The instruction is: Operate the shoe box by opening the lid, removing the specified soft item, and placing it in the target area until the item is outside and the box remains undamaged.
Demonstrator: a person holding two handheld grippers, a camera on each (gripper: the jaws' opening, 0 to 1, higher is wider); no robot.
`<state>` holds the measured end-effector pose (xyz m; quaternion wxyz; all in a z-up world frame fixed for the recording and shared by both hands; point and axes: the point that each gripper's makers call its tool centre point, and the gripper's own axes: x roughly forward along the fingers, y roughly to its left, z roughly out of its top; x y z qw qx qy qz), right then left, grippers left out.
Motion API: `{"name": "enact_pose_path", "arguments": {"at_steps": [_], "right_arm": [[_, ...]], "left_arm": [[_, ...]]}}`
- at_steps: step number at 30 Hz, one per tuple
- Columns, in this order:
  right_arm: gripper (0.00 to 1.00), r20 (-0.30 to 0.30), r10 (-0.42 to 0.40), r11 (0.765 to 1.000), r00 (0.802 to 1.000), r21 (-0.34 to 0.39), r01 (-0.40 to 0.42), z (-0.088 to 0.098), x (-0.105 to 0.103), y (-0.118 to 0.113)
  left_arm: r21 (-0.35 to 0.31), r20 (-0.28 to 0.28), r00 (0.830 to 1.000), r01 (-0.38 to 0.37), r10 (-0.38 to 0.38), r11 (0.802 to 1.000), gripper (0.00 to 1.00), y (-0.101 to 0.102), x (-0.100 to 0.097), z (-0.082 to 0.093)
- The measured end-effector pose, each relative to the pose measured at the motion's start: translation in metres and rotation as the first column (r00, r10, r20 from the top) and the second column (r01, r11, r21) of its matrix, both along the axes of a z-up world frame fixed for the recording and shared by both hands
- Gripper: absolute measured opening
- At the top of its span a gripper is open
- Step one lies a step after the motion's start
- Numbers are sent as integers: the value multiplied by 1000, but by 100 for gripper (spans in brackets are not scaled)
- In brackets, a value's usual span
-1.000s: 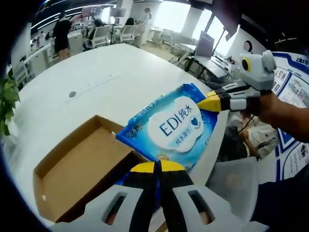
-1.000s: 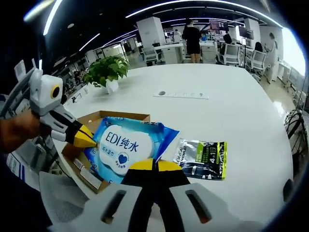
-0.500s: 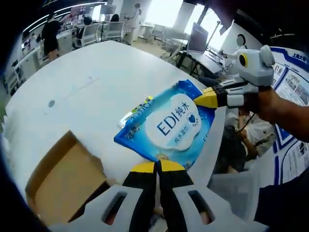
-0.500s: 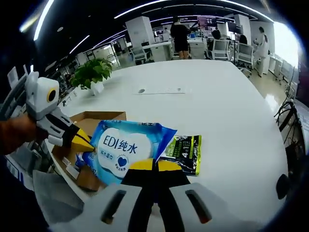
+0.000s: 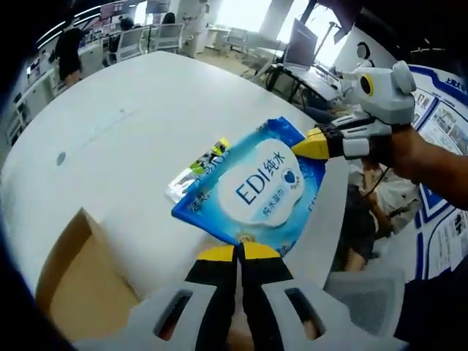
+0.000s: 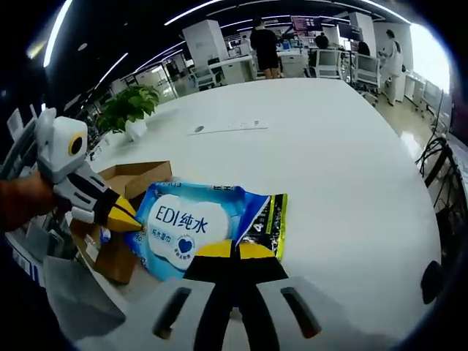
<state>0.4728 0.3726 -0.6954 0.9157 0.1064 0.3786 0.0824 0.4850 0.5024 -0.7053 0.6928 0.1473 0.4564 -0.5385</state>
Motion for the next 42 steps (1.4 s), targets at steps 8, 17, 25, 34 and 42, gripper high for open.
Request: {"name": "enact_pose_path", "arguments": {"at_steps": [8, 17, 25, 34, 42], "right_arm": [[0, -13, 7, 1000, 1000, 8, -6, -14, 15, -13], [0, -23, 22, 1000, 1000, 4, -22, -28, 31, -23], [0, -32, 35, 999, 999, -3, -35, -38, 46, -27], [0, -60, 40, 999, 997, -5, -41, -57, 50, -33], [0, -82, 44, 999, 996, 1, -44, -73, 47, -30]], "left_arm": [[15, -17, 1000, -9, 10, 1000, 0, -14, 14, -13], [21, -16, 1000, -19, 19, 1000, 0, -22, 29, -23], [31, -15, 999, -51, 51, 998, 0, -27, 44, -36], [37, -29, 996, -84, 85, 996, 0, -34, 48, -52], [85, -2, 997, -72, 72, 994, 0, -34, 47, -62]]}}
